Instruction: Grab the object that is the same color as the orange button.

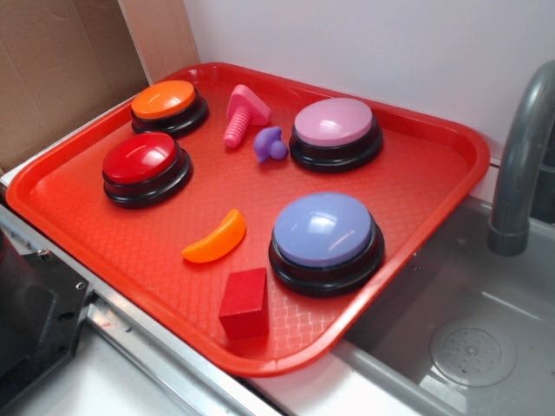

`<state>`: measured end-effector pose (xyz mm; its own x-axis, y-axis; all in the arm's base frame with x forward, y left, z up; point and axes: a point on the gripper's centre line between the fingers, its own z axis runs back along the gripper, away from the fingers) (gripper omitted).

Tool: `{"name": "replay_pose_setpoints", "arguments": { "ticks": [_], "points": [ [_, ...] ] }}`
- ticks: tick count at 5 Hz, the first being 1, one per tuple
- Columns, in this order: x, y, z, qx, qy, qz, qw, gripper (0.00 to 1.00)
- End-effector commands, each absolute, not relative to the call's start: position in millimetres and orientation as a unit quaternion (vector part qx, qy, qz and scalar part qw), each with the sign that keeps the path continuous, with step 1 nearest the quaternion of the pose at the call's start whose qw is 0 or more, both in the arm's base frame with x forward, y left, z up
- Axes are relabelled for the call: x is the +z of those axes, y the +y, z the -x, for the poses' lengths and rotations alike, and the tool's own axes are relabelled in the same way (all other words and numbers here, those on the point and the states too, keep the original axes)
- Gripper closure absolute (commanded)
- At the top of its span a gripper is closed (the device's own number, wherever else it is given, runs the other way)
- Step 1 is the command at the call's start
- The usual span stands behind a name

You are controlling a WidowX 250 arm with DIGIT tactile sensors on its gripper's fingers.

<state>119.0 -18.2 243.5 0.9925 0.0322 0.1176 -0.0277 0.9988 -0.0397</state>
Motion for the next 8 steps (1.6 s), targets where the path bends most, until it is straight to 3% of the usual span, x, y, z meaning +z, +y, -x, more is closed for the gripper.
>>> {"name": "replay_pose_setpoints", "arguments": {
  "ticks": [1,2,3,4,5,7,8],
  "points": [
    [244,-18,-119,0.015,-0.059,0.019,0.998,0.0],
    [218,-28,-135,-0.041,-0.05,0.015,0.998,0.0],
    [191,-35,-147,-0.052,-0.07,0.03,0.996,0.0],
    [152,-45,-161,-0.017,-0.1,0.049,0.994,0.0],
    [105,-57,-175,-0.005,-0.105,0.051,0.993,0.0],
    [43,-73,-190,-0.041,-0.101,0.127,0.986,0.0],
    [25,-74,-187,-0.037,-0.079,0.099,0.991,0.0]
  ]
}}
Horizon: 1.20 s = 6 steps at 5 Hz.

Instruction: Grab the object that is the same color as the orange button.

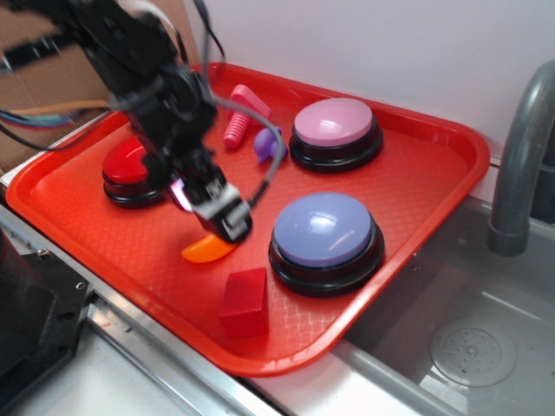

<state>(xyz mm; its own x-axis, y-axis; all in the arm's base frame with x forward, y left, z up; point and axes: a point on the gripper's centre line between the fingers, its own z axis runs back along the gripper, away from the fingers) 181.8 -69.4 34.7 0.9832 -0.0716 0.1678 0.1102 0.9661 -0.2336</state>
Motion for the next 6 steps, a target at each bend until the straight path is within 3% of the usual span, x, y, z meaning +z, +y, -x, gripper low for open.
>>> {"name": "replay_pose_setpoints", "arguments": {
  "ticks": [1,2,3,6],
  "points": [
    [13.2,-69.2,-182.4,-0.03,-0.07,0.093,0.993,0.0],
    [11.5,-70.9,-181.2,-0.024,-0.068,0.074,0.995,0.35],
    [16.8,-70.1,-180.0,-0.014,-0.077,0.071,0.994,1.0],
    [20.8,-65.4,-184.3,0.015,-0.071,0.049,0.996,1.0]
  ]
}}
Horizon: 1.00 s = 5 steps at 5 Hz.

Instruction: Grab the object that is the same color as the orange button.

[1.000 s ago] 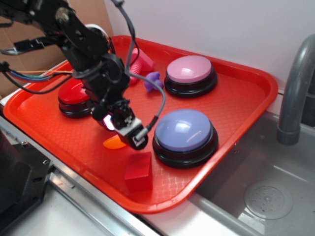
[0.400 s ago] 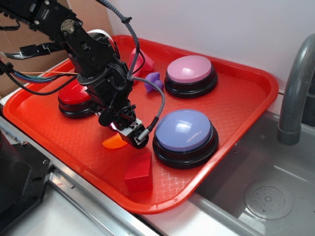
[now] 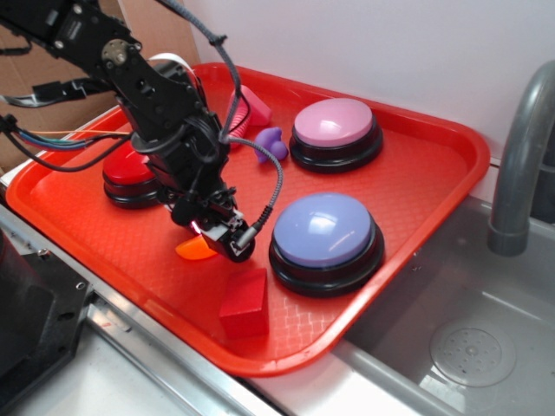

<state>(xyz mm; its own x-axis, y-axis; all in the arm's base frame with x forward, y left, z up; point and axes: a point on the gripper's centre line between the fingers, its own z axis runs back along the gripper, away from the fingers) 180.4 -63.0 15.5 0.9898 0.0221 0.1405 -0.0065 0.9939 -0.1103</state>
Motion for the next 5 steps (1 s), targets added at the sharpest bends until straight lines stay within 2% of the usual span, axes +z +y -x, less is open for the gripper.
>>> {"name": "replay_pose_setpoints", "arguments": {
  "ticks": [1,2,4,5],
  "points": [
    [35,-63,-187,0.031,-0.074,0.038,0.996,1.0],
    [72,-57,-190,0.049,-0.072,0.014,0.996,1.0],
    [129,-54,-193,0.056,-0.077,0.0,0.995,1.0],
    [161,-55,-197,0.042,-0.039,0.02,0.998,1.0]
  ]
}}
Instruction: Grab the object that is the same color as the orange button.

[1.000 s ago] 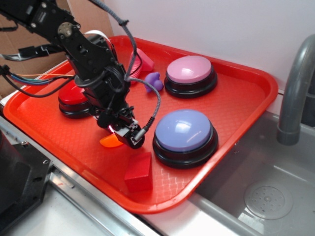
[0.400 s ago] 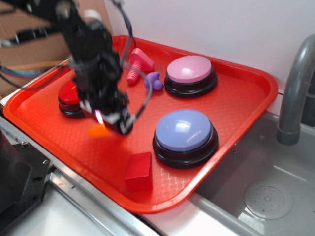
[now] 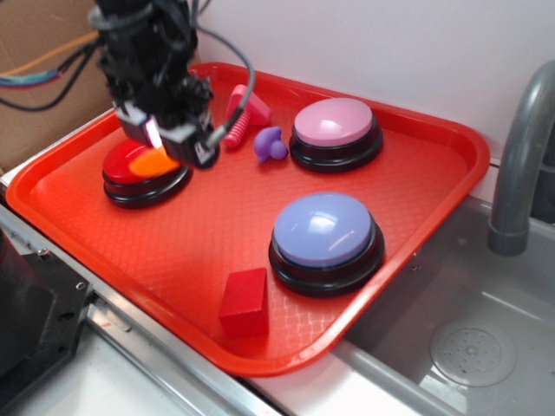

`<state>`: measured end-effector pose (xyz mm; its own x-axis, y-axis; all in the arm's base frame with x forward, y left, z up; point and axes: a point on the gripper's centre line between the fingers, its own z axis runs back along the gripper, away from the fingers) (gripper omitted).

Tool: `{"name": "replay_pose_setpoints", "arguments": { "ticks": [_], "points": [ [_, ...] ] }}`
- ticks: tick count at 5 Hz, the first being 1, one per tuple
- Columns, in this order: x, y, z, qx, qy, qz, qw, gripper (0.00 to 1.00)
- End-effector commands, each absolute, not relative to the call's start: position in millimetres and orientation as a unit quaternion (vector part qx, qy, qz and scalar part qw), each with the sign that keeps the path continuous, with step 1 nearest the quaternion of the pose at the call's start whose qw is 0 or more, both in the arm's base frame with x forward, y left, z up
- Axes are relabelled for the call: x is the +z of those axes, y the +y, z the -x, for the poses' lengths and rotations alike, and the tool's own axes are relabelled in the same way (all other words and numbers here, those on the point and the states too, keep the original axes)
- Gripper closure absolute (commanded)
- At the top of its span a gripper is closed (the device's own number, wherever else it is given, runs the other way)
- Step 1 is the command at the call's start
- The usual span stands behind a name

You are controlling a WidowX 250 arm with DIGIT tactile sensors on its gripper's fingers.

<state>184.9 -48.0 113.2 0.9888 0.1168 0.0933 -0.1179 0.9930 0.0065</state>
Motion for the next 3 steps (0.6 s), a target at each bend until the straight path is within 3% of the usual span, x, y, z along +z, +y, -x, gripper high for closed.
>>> {"name": "replay_pose_setpoints", "arguments": {
  "ticks": [1,2,3],
  "points": [
    [179,-48,-197,0.062,-0.046,0.026,0.997,1.0],
    [196,-34,-195,0.087,-0.08,0.044,0.992,1.0],
    [198,-21,-188,0.155,-0.083,0.067,0.982,1.0]
  ]
}}
